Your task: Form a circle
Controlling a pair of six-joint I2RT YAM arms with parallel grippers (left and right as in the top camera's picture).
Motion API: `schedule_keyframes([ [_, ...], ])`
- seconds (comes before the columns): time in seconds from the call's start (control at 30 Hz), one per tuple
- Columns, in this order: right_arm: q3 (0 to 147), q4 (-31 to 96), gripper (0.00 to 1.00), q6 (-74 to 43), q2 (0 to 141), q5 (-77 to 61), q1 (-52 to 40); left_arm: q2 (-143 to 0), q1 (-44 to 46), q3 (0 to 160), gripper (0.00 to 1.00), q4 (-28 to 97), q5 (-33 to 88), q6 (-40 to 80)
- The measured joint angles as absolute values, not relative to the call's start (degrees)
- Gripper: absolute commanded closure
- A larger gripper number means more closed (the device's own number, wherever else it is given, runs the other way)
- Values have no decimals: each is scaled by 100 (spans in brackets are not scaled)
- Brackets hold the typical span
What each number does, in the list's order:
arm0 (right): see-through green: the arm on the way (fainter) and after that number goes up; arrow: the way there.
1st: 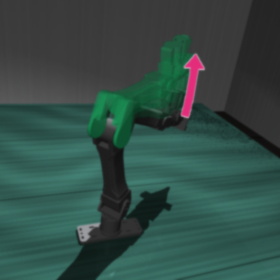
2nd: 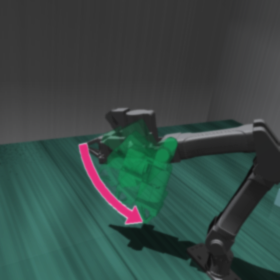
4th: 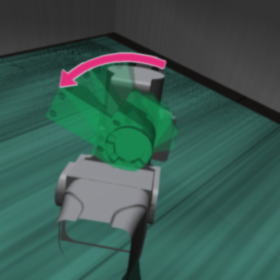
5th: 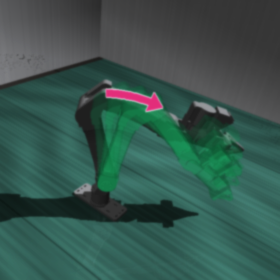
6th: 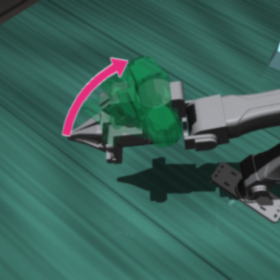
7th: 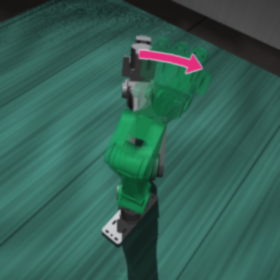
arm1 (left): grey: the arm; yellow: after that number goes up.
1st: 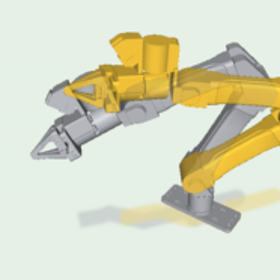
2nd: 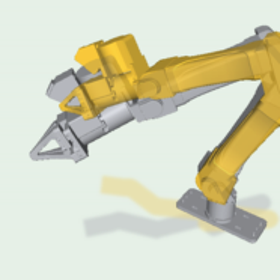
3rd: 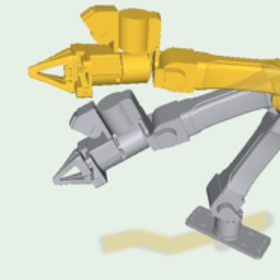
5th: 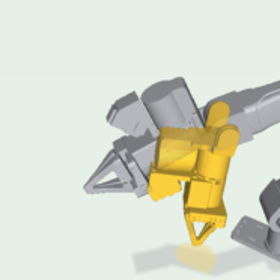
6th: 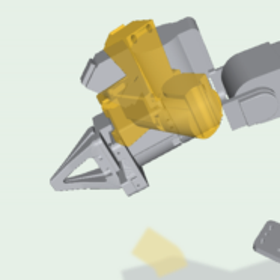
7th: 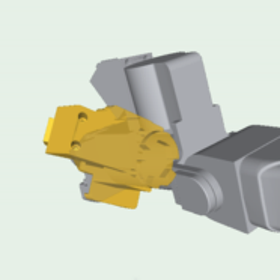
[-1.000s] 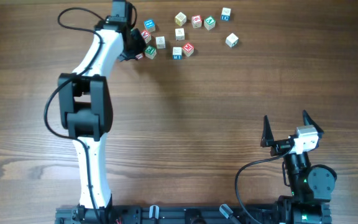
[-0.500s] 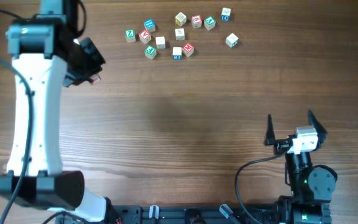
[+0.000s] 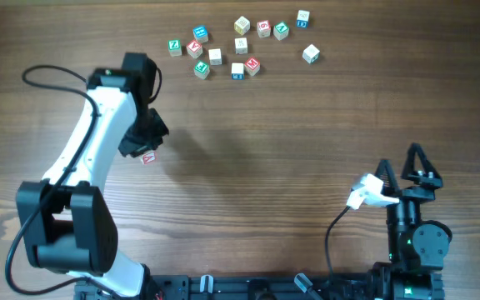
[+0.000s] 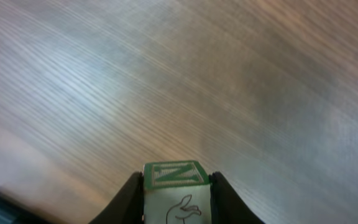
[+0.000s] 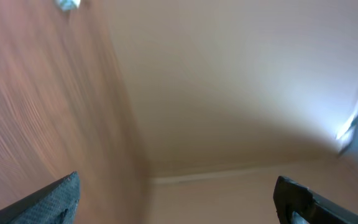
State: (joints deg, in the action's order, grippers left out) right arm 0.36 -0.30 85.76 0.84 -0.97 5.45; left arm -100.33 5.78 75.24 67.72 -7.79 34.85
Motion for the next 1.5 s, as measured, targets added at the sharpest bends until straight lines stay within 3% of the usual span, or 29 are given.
schedule_keyframes([
  [0.1,36,-40,0,10565,91,-97,545,-10036,578,6735,96,5778,-790,3533],
  [0.23,36,-34,0,11638,91,-99,545,-10042,578,6167,94,5288,-788,3555],
  [0.63,36,-19,0,11911,91,-370,545,-10042,578,6154,76,5030,-788,3590],
  [0.73,36,-21,0,11858,93,-412,545,-10042,578,6154,75,5050,-786,3594],
  [0.87,36,-73,0,9640,311,-801,550,-10042,578,6154,83,5043,-711,3736],
  [1.03,36,-259,0,6598,589,-3118,552,-10042,578,6154,85,4888,-679,3879],
  [1.17,36,-1201,0,2368,624,-4882,552,-10042,578,6154,85,4770,-609,4001],
  [1.27,56,-2394,0,178,637,-6158,552,-10042,578,6154,85,4692,-589,4025],
  [1.37,36,-3457,0,-1050,646,-6630,552,-10042,578,6154,87,4635,-565,4025],
  [1.5,123,-3437,0,-2318,812,-5979,552,-10042,578,6154,83,4600,-349,4047],
])
